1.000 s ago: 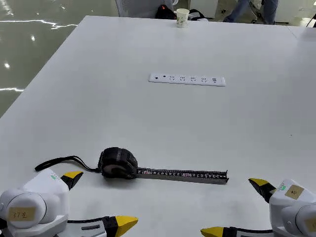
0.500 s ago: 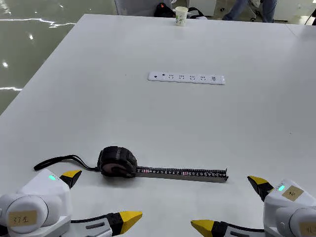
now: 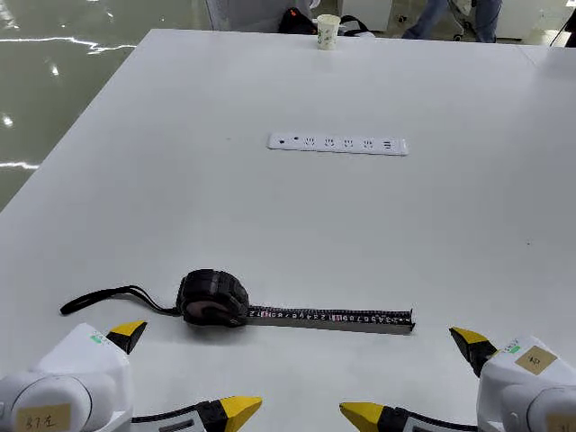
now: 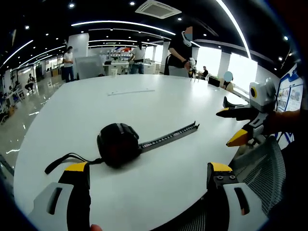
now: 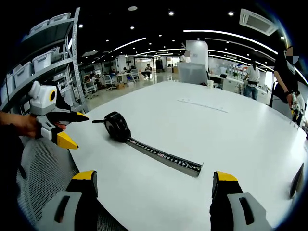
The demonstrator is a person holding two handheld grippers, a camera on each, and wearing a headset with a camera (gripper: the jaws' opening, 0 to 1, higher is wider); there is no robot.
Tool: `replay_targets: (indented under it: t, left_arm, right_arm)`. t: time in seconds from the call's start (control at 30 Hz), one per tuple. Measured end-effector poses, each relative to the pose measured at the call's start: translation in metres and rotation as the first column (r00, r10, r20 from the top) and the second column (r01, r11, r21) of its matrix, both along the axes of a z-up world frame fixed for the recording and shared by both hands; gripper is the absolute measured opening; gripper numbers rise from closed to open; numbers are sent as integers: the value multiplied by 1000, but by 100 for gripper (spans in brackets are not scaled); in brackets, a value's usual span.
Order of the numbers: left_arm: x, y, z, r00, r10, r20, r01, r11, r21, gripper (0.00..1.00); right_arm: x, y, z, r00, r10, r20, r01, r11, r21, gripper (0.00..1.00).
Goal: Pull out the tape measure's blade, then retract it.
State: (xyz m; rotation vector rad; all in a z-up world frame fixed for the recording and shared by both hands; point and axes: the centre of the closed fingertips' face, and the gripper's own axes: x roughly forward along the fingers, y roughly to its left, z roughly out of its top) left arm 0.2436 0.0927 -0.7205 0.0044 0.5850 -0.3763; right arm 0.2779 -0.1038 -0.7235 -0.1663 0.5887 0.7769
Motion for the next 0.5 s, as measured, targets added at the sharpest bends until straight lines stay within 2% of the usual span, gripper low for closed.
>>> replay_targets:
  t: [0.5]
  left_arm:
    - [1, 1, 0, 1000, 26, 0, -26, 1000, 15, 99]
  right_arm:
    - [-4, 1, 4, 1000, -18, -9, 18, 1000, 10, 99]
